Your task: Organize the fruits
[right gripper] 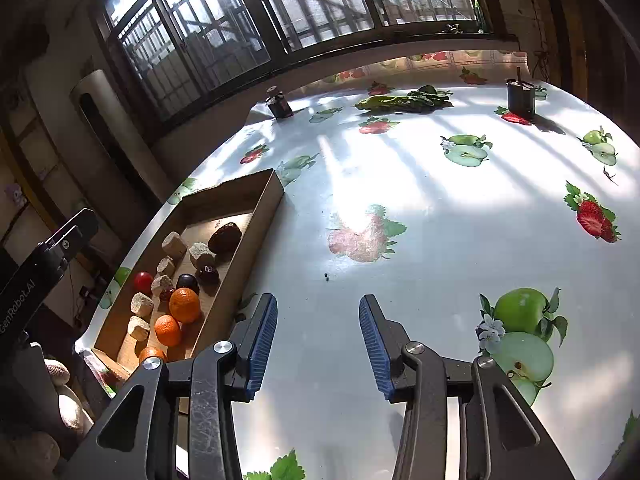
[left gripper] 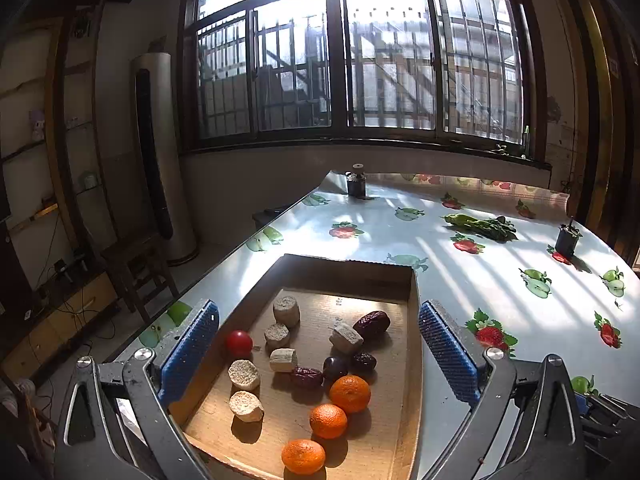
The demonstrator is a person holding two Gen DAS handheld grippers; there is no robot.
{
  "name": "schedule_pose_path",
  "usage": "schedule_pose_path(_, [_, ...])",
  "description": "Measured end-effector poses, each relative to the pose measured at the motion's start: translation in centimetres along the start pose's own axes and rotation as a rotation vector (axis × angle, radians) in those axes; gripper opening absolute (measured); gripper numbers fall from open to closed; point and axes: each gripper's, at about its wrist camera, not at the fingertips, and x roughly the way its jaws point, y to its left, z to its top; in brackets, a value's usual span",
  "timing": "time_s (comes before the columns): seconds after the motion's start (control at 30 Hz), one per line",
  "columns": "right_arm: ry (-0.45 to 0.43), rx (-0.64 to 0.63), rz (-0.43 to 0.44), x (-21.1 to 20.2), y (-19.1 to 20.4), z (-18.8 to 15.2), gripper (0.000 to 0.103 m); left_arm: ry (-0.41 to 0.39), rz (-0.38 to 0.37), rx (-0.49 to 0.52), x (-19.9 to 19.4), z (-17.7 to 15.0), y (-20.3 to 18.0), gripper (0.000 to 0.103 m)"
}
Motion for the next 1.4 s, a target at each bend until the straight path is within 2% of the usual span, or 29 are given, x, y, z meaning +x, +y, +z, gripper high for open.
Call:
schedule_pose_path(0.13, [-0.024, -0.044, -0.024, -0.5, 1.1, -0.4, 0.047, 0.029, 0.053, 0.006, 0.0, -0.3, 0.6, 0.1])
schedule_pose_path(0.27, [-0.045, -0.08, -0.034, -0.5, 2.1, -0.9, 0.053, 0.08, 0.098, 0.01, 0.7, -0.9, 1.4, 0.1])
schedule_pose_path(0.47, [-0.042, -0.15, -0.07, -0.1, 3.5, -1.7, 0.053, 0.169, 0.067, -0.026, 2.4, -1.7, 2.3, 0.1])
schedule_pose_path(0.6, [-0.064, -0.173, -0.096, -0.4, 4.0, -2.0, 0.054, 0.183, 0.053, -0.013, 2.6, -2.2, 2.0, 0.1])
schedule_pose_path(0.97, [-0.078, -0.222, -0.104, -0.4, 5.4, -2.6, 0.055, 0.124, 0.061, -0.036, 1.5, -2.2, 2.3, 0.1])
schedule_pose_path(1.2, [-0.115, -0.246, -0.09, -1.2, 6.0, -2.9, 0.055, 0.012, 0.195, -0.106, -1.8, -2.5, 3.6, 0.1])
schedule_pose_path(1.33, [-0.119, -0.283, -0.079, -1.4, 7.0, -2.8, 0.055, 0.016, 0.124, -0.127, -2.3, -2.2, 4.4, 0.103])
schedule_pose_path(1.4, [-0.119, -0.301, -0.07, -1.5, 7.6, -2.6, 0.055, 0.024, 0.118, -0.144, -2.3, -2.2, 4.8, 0.103])
